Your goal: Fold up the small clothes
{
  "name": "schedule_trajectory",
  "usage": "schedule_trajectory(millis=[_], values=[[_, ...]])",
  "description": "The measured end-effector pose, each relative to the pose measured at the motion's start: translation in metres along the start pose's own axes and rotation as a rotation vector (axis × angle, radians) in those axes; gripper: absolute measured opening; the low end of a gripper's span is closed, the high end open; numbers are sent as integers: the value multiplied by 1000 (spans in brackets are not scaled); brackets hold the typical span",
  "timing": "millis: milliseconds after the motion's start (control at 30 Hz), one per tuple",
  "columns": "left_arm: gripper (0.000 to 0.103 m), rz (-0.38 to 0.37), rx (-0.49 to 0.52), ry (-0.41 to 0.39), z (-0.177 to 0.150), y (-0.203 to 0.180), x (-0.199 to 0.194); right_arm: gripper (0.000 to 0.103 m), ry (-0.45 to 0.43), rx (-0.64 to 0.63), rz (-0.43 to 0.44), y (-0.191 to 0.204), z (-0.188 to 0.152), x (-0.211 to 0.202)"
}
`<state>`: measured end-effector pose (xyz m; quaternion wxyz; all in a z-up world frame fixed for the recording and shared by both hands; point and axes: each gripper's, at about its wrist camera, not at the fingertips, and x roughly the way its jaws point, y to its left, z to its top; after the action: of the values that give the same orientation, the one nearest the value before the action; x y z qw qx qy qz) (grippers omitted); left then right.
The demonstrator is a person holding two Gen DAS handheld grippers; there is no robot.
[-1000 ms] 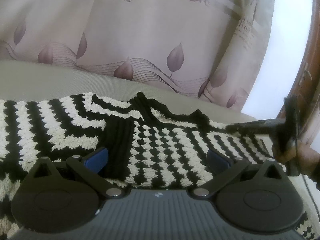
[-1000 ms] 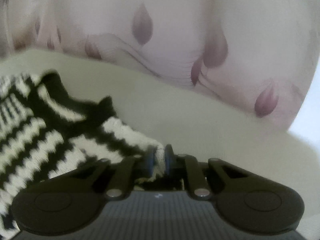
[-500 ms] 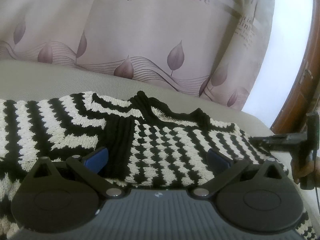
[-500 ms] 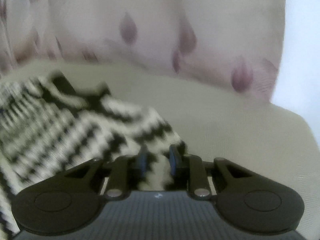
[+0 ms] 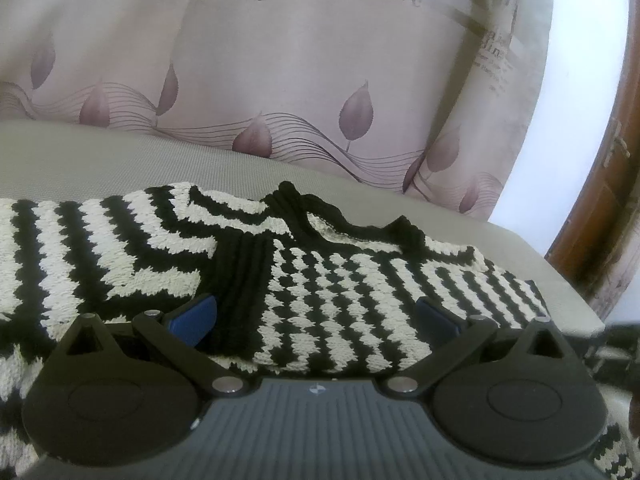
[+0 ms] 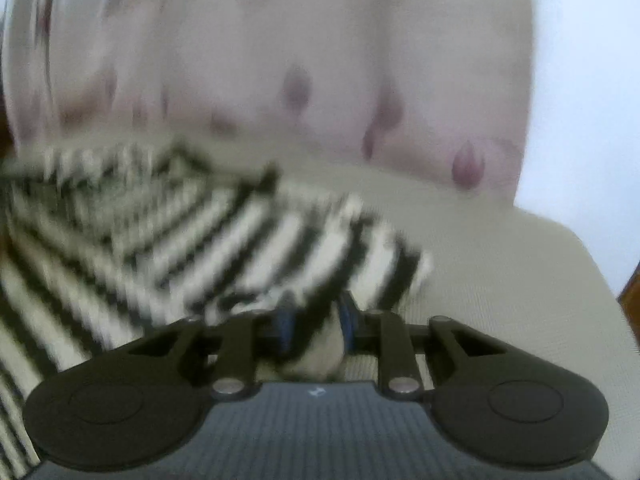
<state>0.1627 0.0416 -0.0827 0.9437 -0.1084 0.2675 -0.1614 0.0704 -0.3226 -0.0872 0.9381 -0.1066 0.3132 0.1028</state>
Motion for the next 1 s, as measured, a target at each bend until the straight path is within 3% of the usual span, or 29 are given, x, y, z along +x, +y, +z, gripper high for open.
schedule_trajectory(millis=[67, 200, 300, 433, 533, 567, 700, 833, 1000], values=[[103, 2, -6, 2, 0, 1, 0, 15, 7, -88, -61, 13, -9, 2], [103, 50, 24, 22, 4, -5, -4, 17, 64, 3, -76, 1, 2, -3], [103, 80, 34, -13, 7, -13, -29, 18, 4, 68, -86, 4, 8, -26], [103, 108, -45, -39, 7, -7, -73, 18, -72, 74, -86, 19, 17, -36], [103, 144, -110, -42, 3, 15, -108, 18, 8, 38, -82, 37, 9, -11], [103, 158, -134, -50, 1, 27, -122, 18, 34, 39, -70, 42, 4, -3], [103, 278, -247, -84, -2, 90, -174, 18, -13, 36, -123, 55, -7, -2], [103, 403, -370, -59, 3, 177, -214, 20, -26, 52, -127, 54, -10, -2], [98, 535, -615, -81, 5, 285, -258, 21, -29, 64, -124, 53, -10, -3]])
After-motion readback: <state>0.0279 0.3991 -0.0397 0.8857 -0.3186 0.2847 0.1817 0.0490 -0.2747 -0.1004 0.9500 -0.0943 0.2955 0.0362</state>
